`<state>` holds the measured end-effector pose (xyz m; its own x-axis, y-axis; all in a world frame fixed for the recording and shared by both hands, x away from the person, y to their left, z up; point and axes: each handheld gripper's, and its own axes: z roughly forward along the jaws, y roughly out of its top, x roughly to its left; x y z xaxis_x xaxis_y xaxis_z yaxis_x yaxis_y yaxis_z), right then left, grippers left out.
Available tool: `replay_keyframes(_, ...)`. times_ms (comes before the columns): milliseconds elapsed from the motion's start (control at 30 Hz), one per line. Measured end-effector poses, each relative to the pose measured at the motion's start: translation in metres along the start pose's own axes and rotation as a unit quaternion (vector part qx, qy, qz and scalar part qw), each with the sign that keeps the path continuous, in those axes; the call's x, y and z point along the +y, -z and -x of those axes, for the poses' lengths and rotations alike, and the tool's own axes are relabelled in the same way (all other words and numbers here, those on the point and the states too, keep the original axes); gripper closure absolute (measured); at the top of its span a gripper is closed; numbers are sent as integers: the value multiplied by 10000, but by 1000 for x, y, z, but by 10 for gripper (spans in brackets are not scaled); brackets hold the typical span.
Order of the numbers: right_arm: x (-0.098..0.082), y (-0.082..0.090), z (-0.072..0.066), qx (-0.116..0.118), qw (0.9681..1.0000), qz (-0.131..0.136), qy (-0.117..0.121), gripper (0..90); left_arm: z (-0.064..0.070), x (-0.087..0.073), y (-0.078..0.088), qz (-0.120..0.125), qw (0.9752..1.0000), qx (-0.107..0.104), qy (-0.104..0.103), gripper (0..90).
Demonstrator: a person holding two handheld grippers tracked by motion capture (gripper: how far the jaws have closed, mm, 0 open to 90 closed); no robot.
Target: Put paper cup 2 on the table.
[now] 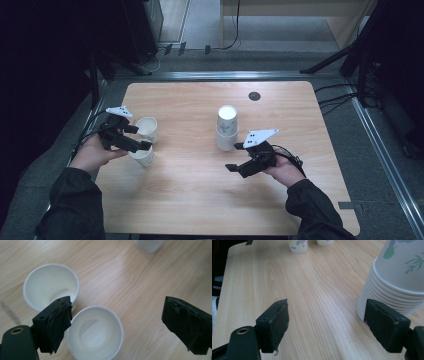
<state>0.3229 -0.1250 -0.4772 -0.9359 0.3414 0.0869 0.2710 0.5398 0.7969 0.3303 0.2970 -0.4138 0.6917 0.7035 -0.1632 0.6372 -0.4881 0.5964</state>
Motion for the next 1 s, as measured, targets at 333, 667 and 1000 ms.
replay_keyframes(333,-4,5,0,-89,10000,-11,2,206,22,22,-12,110,9993,-281,-212,131)
replay_keyframes(667,-12,13,-2,-158,9999,7,-49,198,46,42,-22,359,9953,-686,-588,131)
replay_keyframes(1000,-15,14,-2,-211,9997,-25,-88,199,68,52,-47,518,9913,-931,-772,131)
